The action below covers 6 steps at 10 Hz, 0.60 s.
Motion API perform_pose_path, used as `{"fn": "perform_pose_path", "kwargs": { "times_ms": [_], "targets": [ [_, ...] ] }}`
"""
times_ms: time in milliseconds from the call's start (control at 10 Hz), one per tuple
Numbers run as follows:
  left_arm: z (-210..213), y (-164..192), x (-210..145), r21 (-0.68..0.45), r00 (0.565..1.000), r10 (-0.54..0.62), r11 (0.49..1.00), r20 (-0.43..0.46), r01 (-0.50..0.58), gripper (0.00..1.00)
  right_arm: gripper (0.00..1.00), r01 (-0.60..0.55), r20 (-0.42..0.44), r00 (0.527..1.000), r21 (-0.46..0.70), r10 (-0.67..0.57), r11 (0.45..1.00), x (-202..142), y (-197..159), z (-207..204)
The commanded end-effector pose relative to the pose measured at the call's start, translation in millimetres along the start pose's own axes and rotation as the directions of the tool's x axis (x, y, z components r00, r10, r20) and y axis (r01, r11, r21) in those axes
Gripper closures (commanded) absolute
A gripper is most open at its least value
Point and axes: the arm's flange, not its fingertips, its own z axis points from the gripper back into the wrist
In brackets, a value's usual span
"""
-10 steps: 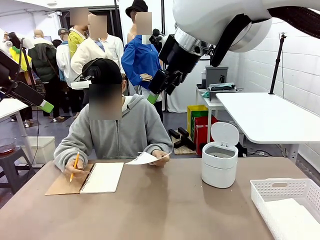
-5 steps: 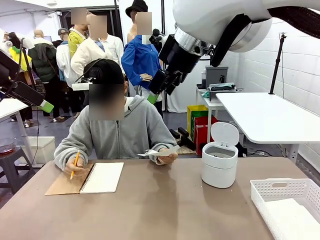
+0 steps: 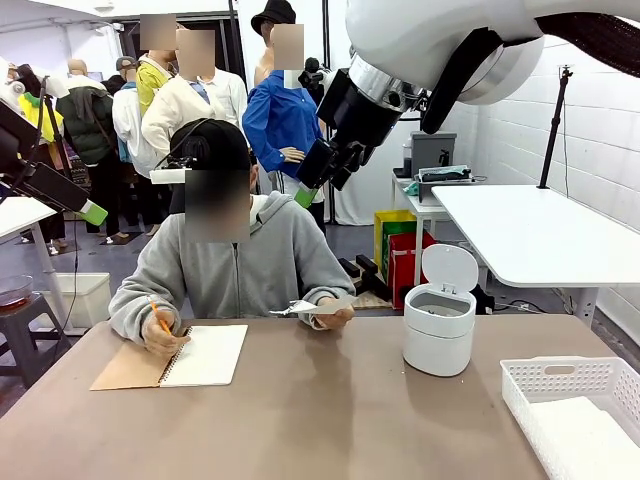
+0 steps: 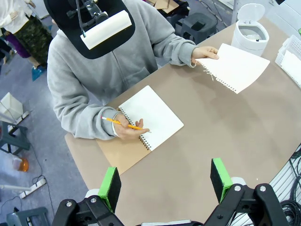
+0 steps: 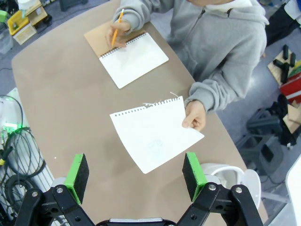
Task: Sort the paper based on its condition.
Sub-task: If a person hands you a paper, place it in the Organizing basket , and if it's crumpled, put it in the Trash can.
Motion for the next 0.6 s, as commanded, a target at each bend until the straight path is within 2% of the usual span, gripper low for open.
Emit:
{"fn": "perform_pose_path", "kwargs": {
  "times_ms": [0, 200, 500],
  "targets": [
    [0.2, 0.2, 0.4, 0.001, 1.000, 0.000, 1.000, 0.003, 0.000, 0.00, 0.00, 0.004, 0.003, 1.000, 0.004, -0.004, 1.000, -0.9, 0.5, 0.3],
    [0.2, 0.2, 0.4, 0.001, 1.000, 0.000, 1.000, 0.003, 0.000, 0.00, 0.00, 0.000, 0.000, 1.000, 0.000, 0.000, 1.000, 0.0, 0.0, 0.0],
    [0.2, 0.2, 0.4, 0.001, 1.000, 0.000, 1.000, 0.003, 0.000, 0.00, 0.00, 0.287, -0.053, 0.956, -0.006, -0.287, 0.958, -2.4, -34.9, -14.4]
  ]
}}
